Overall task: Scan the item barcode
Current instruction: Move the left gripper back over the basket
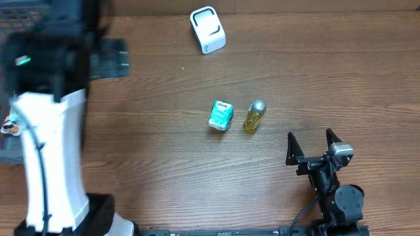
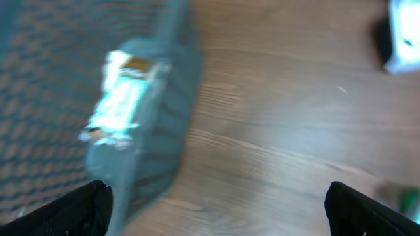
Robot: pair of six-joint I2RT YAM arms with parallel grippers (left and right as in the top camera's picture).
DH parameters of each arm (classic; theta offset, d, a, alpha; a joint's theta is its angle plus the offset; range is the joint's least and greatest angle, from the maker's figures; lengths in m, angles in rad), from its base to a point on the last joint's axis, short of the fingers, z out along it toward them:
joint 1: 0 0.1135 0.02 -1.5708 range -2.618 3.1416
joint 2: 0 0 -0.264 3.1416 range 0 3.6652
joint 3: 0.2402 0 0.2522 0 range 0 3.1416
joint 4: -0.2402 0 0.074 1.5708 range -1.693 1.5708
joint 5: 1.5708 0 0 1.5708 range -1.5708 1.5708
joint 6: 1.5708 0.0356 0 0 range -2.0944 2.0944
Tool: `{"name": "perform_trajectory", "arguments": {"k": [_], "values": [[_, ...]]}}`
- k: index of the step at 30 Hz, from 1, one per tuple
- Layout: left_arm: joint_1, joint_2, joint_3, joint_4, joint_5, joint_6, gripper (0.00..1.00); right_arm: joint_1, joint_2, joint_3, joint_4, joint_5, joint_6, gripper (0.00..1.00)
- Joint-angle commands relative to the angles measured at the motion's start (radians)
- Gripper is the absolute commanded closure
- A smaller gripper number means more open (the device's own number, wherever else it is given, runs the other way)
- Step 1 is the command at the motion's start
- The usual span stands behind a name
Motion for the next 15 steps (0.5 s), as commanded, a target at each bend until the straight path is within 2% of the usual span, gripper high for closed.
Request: {"name": "perform_trajectory", "arguments": {"k": [1, 7, 10, 15], "values": [[0.186, -0.050, 0.019, 0.026, -0.047, 0.026, 0.00, -0.003, -0.007, -0.011, 0.007, -0.006, -0.004, 0.00], [0.497, -0.015, 0.018, 0.122, -0.018, 0.037, 0.00, -0.003, -0.007, -0.011, 0.007, -0.006, -0.004, 0.00], [0.583, 0.030, 0.018, 0.185, -0.006, 0.040, 0.00, -0.003, -0.007, -0.011, 0.007, -0.006, -0.004, 0.00], [0.651, 0.138, 0.018, 0.232, 0.043, 0.128, 0.00, -0.003, -0.007, -0.011, 0.007, -0.006, -0.004, 0.00]]}}
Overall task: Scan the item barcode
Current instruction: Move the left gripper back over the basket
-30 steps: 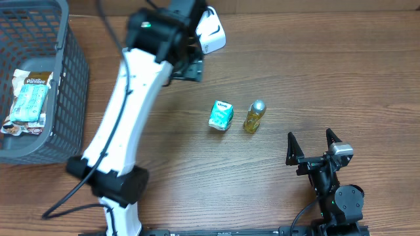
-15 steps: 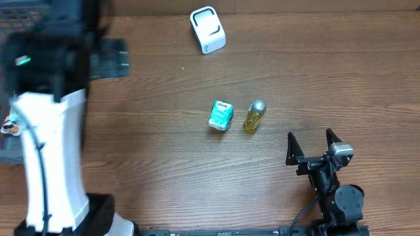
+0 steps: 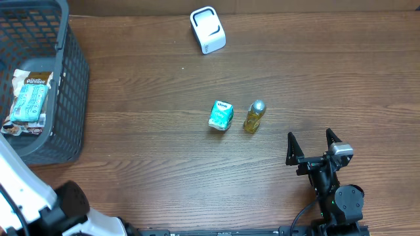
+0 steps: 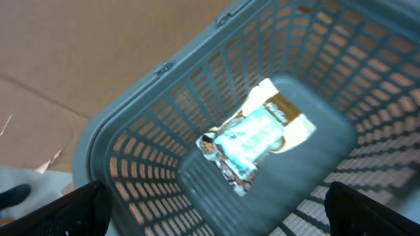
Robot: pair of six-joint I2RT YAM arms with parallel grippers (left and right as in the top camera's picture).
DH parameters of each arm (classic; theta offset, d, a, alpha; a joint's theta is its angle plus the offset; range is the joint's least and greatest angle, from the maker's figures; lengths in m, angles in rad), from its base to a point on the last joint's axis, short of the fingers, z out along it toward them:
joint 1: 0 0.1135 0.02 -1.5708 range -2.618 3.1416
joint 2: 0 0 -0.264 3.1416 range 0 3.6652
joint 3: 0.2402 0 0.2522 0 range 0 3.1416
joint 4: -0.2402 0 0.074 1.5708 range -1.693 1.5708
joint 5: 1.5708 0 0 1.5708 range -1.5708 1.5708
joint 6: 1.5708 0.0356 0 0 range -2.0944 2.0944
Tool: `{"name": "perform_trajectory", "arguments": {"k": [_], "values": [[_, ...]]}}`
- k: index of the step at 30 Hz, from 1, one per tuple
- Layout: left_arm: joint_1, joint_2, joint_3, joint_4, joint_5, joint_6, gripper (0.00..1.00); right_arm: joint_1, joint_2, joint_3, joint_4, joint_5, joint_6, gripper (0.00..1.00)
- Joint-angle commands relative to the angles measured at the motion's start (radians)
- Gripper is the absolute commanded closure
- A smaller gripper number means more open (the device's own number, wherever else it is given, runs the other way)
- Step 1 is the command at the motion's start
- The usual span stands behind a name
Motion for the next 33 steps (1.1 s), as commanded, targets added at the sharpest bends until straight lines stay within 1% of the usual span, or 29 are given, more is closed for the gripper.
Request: {"name": "perform_trajectory", "arguments": {"k": [1, 6, 16, 18, 22, 29, 33], "values": [[0.036, 0.106, 0.011, 0.013, 0.059, 0.080, 0.00, -0.003, -0.007, -0.011, 0.007, -0.005, -0.004, 0.00], [0.042, 0.237, 0.011, 0.011, 0.061, 0.125, 0.00, -0.003, -0.007, -0.011, 0.007, -0.005, -0.004, 0.00], [0.037, 0.434, 0.011, 0.023, 0.061, 0.194, 0.00, -0.003, -0.007, -0.011, 0.007, -0.005, -0.004, 0.00], [0.036, 0.467, 0.011, 0.024, 0.061, 0.195, 0.00, -0.003, -0.007, -0.011, 0.007, -0.005, -0.004, 0.00], [0.028, 0.534, 0.011, 0.042, 0.083, 0.251, 0.01, -0.003, -0.007, -0.011, 0.007, -0.005, -0.004, 0.00], [0.026, 0.652, 0.011, 0.047, 0.095, 0.302, 0.00, -0.003, -0.007, -0.011, 0.007, -0.005, -0.004, 0.00], [0.027, 0.683, 0.011, 0.067, 0.121, 0.352, 0.01, -0.003, -0.007, -0.011, 0.007, -0.005, -0.004, 0.00]]}}
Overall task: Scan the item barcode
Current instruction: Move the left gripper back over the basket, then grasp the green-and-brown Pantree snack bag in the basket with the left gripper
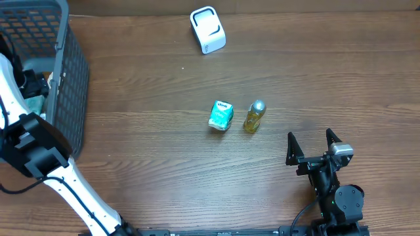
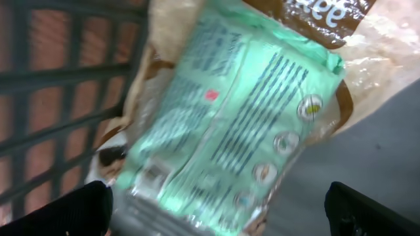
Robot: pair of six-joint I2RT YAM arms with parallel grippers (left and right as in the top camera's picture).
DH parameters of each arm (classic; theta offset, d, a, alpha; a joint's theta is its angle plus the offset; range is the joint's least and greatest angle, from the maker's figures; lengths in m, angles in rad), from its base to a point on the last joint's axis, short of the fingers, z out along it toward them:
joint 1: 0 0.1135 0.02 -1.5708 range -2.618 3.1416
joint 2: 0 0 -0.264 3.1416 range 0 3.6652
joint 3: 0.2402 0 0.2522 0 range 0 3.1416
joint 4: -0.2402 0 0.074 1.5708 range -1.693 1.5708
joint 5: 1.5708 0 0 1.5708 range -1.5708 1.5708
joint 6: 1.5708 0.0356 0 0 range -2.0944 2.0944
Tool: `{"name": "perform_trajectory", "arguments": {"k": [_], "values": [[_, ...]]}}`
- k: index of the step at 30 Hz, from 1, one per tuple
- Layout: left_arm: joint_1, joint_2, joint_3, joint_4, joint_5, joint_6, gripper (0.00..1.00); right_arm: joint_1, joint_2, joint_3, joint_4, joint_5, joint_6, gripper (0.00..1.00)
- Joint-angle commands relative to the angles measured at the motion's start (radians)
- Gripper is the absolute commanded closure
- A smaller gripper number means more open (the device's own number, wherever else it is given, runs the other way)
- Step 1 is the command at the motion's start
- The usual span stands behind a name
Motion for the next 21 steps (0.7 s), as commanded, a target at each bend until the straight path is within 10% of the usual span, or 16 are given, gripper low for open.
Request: {"name": "perform_trajectory", "arguments": {"k": [1, 21], "values": [[-0.009, 0.024, 0.011, 0.019, 0.047, 0.081, 0.01, -0.003, -0.007, -0.011, 0.007, -0.005, -0.004, 0.00], [-0.005, 0.035, -0.090, 0.112, 0.066, 0.162, 0.01, -0.003, -0.007, -0.011, 0.007, -0.005, -0.004, 0.00]]}}
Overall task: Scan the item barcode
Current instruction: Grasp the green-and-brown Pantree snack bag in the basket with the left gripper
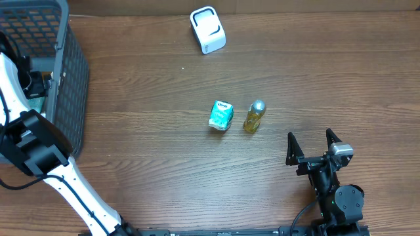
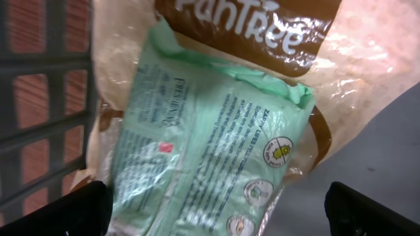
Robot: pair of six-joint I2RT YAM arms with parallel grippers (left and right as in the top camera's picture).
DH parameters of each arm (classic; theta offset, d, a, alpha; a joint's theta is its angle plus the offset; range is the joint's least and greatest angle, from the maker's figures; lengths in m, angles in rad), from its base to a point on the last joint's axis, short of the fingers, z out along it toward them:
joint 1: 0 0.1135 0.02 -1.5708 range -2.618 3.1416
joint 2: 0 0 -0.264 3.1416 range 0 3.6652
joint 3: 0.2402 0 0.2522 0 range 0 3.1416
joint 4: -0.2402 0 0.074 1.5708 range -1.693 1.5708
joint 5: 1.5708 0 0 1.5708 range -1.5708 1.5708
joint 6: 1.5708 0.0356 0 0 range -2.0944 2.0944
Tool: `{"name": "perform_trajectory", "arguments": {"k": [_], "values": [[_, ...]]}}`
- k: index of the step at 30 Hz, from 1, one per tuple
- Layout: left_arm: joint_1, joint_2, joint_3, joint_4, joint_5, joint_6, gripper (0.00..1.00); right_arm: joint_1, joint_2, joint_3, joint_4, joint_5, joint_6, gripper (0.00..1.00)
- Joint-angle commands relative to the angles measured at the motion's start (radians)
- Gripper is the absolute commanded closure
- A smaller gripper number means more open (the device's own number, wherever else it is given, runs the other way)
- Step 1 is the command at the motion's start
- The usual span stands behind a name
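A pale green snack packet (image 2: 216,144) in a clear wrapper with a brown band lies on the floor of the grey basket (image 1: 73,78). My left gripper (image 2: 216,200) hangs close over it, open, a dark finger (image 2: 72,210) on each side of the packet. In the overhead view the left arm (image 1: 29,82) reaches down into the basket and hides the packet. The white scanner (image 1: 207,29) stands at the table's far edge. My right gripper (image 1: 310,136) rests open at the near right, holding nothing.
A teal carton (image 1: 221,115) and a small yellow bottle (image 1: 254,117) stand side by side mid-table. The basket's slatted wall (image 2: 39,98) rises just left of the packet. The basket fills the table's far left corner.
The left gripper has shifted slightly over the packet, so the brown printed band now shows at the top of the wrist view. It is still open. The right arm has not moved.
The left arm was first a blur beside the basket. Then its camera looked down from high above the basket at the packet. Later the open gripper was down inside the basket, close over the packet, and it stays there now.
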Motion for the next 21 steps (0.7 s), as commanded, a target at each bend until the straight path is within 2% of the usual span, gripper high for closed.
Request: {"name": "perform_trajectory", "arguments": {"k": [1, 11, 12, 15, 21], "values": [[-0.005, 0.016, -0.048, 0.017, 0.003, 0.044, 0.01, -0.003, -0.007, -0.011, 0.007, -0.005, -0.004, 0.00], [-0.008, 0.016, -0.230, 0.115, -0.017, 0.046, 0.00, -0.003, -0.007, -0.011, 0.007, -0.005, -0.004, 0.00], [-0.008, 0.016, -0.242, 0.118, -0.017, 0.042, 0.03, -0.003, -0.007, -0.011, 0.007, -0.005, -0.004, 0.00], [-0.008, 0.016, -0.257, 0.121, -0.017, 0.033, 0.18, -0.003, -0.007, -0.011, 0.007, -0.005, -0.004, 0.00], [-0.008, 0.014, -0.253, 0.107, -0.016, 0.003, 0.64, -0.003, -0.007, -0.011, 0.007, -0.005, -0.004, 0.00]]}}
